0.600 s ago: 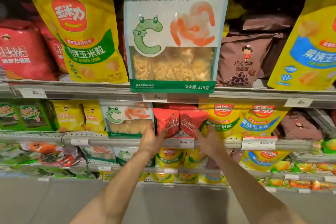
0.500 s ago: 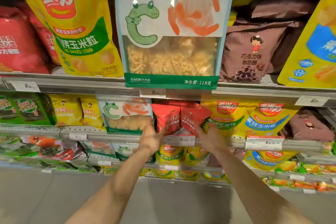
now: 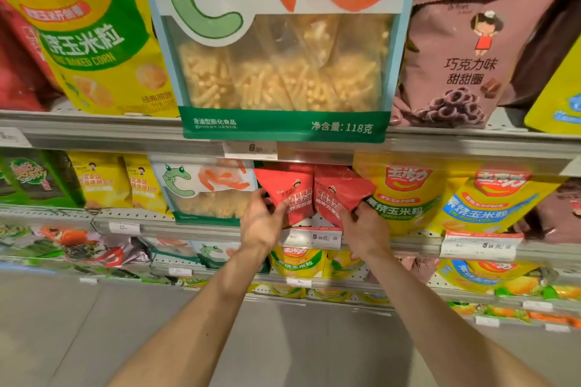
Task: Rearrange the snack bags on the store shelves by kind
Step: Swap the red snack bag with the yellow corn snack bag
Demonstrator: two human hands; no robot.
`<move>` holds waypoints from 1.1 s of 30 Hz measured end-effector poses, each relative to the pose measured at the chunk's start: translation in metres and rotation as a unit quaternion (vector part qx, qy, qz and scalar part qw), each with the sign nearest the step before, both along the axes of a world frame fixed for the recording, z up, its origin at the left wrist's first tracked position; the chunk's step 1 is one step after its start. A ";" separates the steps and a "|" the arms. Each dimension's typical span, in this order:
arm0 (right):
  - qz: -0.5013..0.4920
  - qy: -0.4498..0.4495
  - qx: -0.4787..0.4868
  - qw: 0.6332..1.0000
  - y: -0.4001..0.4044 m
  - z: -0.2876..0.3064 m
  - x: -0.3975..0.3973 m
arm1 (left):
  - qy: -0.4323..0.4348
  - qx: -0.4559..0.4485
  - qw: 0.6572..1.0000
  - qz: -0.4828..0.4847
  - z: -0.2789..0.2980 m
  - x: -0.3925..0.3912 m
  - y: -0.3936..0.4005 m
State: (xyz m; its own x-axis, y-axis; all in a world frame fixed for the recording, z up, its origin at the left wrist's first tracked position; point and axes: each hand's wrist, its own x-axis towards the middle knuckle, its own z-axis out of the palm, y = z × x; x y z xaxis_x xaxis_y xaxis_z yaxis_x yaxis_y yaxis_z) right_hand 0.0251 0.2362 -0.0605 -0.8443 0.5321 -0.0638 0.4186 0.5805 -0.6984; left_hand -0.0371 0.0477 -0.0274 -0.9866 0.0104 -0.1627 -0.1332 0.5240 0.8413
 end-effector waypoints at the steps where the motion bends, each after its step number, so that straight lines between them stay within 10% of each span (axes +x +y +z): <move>1: 0.003 0.001 0.006 1.000 0.002 -0.001 0.000 | 0.008 -0.006 1.000 0.003 0.000 0.001 0.000; 14: 0.017 -0.004 -0.015 1.000 0.023 0.005 0.002 | 0.070 0.032 0.997 0.020 -0.008 0.011 -0.013; 33: 0.141 0.101 -0.141 0.975 0.026 0.059 0.015 | -0.057 0.240 0.968 0.049 -0.004 0.032 -0.067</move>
State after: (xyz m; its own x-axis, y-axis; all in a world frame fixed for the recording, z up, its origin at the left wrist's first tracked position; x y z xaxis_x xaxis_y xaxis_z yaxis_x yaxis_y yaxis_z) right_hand 0.0403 0.2626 -0.0015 -0.9648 0.2627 0.0089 0.1076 0.4257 -0.8985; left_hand -0.0051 -0.0191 -0.0316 -0.9628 0.0181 -0.2696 -0.2682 0.0568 0.9617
